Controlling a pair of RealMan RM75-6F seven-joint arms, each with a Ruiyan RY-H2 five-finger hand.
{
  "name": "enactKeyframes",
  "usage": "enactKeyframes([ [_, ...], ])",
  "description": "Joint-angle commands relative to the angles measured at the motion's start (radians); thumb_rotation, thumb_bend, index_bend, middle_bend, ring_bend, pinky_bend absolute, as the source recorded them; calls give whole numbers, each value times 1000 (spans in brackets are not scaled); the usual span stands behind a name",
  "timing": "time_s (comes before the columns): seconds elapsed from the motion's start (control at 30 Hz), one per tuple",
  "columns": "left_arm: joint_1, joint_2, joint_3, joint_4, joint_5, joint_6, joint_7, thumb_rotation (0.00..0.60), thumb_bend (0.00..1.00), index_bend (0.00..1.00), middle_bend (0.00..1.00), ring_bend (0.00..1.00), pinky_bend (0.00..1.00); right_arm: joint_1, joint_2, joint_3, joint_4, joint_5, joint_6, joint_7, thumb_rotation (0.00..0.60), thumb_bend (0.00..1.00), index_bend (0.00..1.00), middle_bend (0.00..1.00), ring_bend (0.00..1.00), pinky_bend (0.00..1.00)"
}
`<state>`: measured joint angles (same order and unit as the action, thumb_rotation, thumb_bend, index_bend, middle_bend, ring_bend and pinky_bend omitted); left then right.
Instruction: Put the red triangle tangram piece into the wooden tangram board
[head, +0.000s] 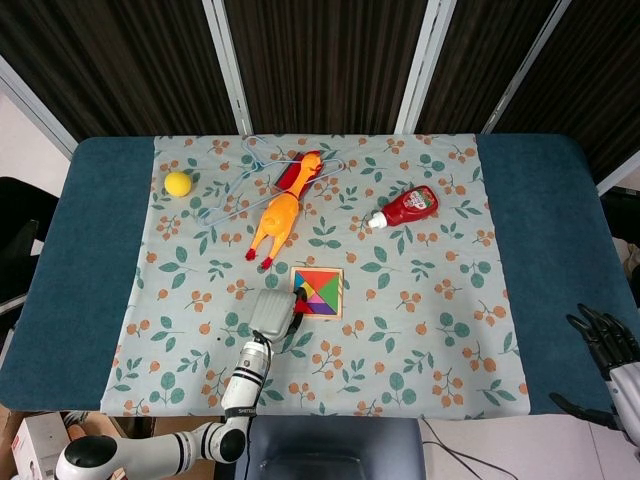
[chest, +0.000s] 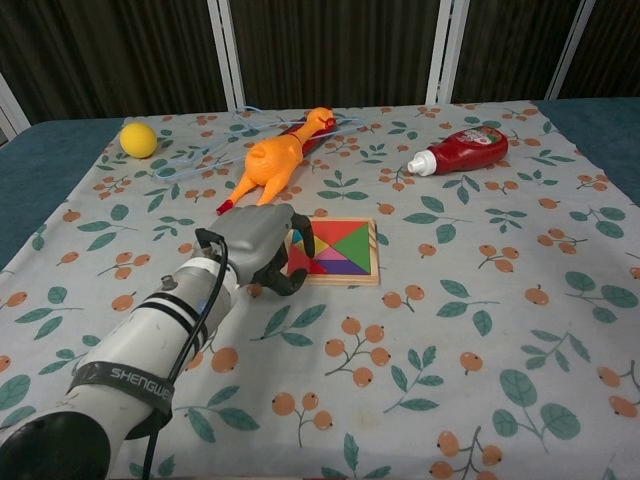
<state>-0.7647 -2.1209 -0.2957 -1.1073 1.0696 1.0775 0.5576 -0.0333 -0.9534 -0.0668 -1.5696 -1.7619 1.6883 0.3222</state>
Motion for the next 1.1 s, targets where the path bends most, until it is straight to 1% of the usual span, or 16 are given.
enactKeyframes([
  [0.03, 1, 1, 2, 0, 3, 2, -1, 600, 396, 462, 1000, 1000, 1000, 0, 0, 0, 0, 0, 0, -1, 600, 202, 0, 0, 0, 0],
  [0.93, 17, 42, 18, -72, 6, 17, 8, 600, 397, 446, 1000, 1000, 1000, 0, -2, 0, -3, -1, -1, -11, 600, 202, 0, 0, 0, 0],
  [1.03, 24, 55, 24, -94, 16, 26, 0, 600, 397, 442, 1000, 1000, 1000, -1, -2, 0, -2, -2, 0, -13, 600, 202, 0, 0, 0, 0],
  [1.1, 40, 83, 43, -135, 40, 41, -14, 600, 396, 424, 1000, 1000, 1000, -2, -2, 0, 0, -3, 2, -13, 600, 202, 0, 0, 0, 0],
])
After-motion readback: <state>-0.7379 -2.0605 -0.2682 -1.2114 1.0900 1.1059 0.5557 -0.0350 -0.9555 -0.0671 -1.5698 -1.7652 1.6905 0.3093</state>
